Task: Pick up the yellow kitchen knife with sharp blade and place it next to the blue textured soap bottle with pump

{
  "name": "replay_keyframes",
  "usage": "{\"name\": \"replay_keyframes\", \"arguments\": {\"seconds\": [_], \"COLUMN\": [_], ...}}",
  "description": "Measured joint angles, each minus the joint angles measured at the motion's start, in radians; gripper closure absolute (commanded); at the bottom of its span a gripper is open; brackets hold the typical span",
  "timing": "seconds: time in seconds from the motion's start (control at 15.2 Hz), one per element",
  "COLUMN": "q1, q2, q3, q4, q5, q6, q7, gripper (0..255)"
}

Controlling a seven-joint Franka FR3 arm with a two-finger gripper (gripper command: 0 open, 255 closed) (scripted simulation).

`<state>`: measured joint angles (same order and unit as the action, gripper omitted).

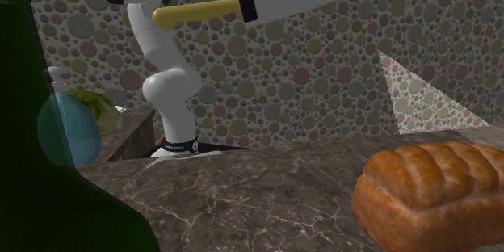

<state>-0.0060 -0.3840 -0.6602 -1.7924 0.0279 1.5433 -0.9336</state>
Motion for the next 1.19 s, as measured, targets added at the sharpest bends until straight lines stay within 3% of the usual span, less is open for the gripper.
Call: {"name": "replay_keyframes", "arguments": {"seconds": [0.4, 1.19], "q1": [-0.08, -0.226], "q2": [-0.182, -0.43], "q3": [0.019, -0.024], "q4": [-0.118, -0.168], "q5": [-0.094, -0.249], "q6": [-0.049, -0.23], "q7": [-0.028, -0.177], "gripper": [255, 255]}}
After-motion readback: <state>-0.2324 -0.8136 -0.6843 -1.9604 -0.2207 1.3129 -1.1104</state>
